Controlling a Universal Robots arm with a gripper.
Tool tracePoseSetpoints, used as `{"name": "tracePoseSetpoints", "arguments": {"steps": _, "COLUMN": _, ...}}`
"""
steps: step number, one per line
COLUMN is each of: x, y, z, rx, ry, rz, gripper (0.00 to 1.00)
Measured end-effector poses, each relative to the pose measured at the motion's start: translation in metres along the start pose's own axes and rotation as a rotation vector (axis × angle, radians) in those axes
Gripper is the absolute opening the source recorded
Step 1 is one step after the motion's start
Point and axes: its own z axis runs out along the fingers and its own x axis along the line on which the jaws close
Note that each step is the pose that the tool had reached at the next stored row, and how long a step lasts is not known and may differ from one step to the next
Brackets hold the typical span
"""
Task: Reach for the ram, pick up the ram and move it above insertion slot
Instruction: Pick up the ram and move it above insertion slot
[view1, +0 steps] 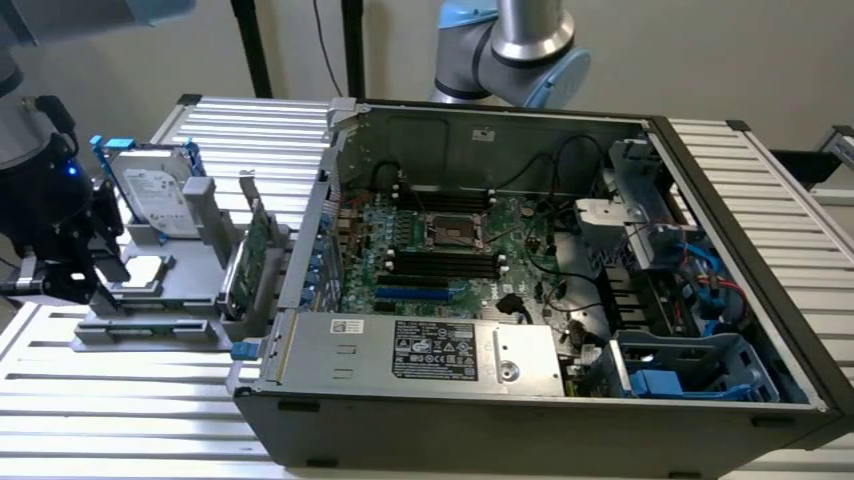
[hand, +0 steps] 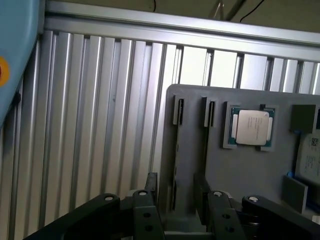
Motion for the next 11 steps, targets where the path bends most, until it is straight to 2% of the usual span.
{"name": "tracePoseSetpoints", "arguments": {"steps": 11, "x": 0.0, "y": -0.0004, "z": 0.02, "rx": 0.0001, "ry": -0.0001, "rz": 0.0, "gripper": 0.42}}
